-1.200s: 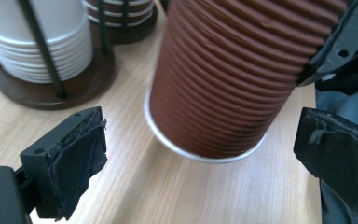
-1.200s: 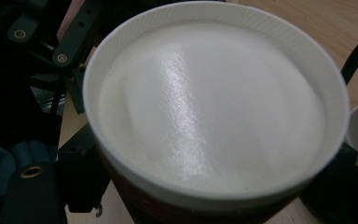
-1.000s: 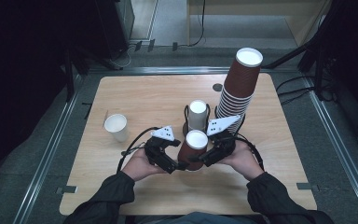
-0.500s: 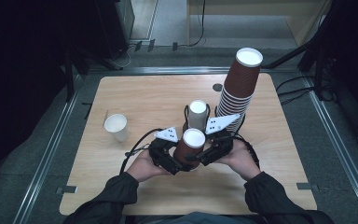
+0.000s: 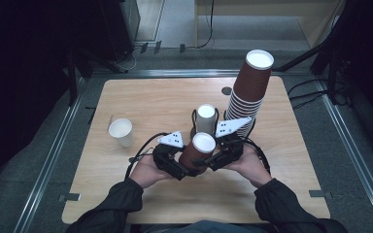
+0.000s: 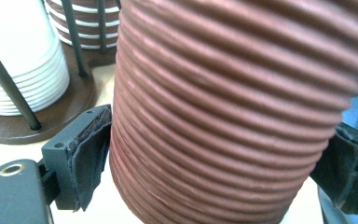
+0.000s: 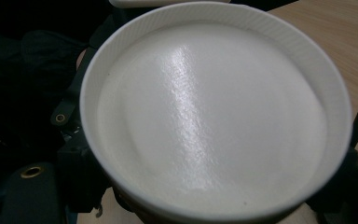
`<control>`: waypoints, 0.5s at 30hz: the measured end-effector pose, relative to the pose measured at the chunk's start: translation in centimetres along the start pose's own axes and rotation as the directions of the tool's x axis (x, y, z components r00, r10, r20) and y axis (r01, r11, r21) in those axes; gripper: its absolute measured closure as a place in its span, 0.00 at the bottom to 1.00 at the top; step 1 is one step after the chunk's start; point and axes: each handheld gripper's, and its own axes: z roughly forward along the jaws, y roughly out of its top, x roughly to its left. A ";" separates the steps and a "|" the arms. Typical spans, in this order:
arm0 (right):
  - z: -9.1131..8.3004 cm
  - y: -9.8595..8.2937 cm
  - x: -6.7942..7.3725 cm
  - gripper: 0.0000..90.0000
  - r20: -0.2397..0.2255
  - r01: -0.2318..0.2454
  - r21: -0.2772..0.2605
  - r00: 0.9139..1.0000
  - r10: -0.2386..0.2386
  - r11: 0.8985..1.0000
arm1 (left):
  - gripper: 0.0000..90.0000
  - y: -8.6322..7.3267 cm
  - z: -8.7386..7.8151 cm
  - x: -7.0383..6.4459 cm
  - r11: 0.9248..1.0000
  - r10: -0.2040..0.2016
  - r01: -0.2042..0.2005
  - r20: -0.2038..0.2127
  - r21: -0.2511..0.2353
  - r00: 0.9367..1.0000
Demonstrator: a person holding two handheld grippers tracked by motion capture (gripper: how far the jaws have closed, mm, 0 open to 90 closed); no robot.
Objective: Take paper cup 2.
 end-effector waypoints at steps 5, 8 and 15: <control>-0.2 0.3 0.2 0.15 0.026 -0.003 -0.007 1.000 0.004 1.000 | 0.11 0.0 -0.5 0.1 1.000 0.001 -0.001 -0.003 0.012 1.000; -0.9 0.3 0.1 0.15 0.025 0.003 0.010 1.000 -0.003 1.000 | 0.11 -0.1 -0.9 0.3 1.000 0.003 -0.002 -0.010 0.022 1.000; -1.7 -0.2 0.3 0.15 0.041 0.020 0.063 0.999 -0.022 0.998 | 0.11 0.2 -1.9 0.5 0.997 0.005 -0.002 -0.038 0.072 0.999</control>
